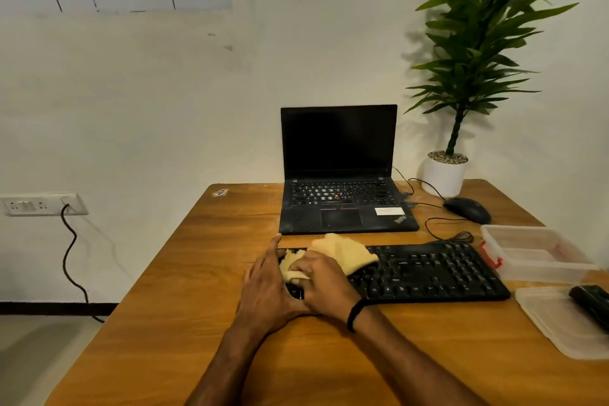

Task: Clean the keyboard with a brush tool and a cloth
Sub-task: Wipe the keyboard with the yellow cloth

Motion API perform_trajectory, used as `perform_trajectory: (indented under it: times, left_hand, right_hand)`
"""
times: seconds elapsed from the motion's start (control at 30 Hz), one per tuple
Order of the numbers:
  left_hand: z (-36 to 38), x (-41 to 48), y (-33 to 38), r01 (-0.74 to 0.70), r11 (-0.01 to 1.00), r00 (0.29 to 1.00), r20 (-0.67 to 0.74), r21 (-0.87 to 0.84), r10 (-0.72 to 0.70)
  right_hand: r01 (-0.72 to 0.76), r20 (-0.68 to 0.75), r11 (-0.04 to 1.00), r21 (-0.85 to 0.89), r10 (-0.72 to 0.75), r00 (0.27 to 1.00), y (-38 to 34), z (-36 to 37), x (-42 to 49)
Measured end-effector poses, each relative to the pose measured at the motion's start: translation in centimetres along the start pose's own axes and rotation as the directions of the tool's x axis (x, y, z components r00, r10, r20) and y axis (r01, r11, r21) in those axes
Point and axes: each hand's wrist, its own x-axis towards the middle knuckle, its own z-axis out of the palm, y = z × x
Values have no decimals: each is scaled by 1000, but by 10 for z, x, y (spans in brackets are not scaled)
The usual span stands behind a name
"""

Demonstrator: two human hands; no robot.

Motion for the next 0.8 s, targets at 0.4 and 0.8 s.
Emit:
perform_trajectory:
  times: [0.4, 0.8]
  left_hand:
    - [0, 2, 4, 24, 997, 999, 23, -77, -23]
    - [0, 0, 4, 34, 994, 999, 18, -108, -32]
  right_hand:
    - [-69, -44, 997, -26, 68, 997, 18, -14, 14]
    - [-142, -155, 985, -102, 125, 980, 3, -4, 21]
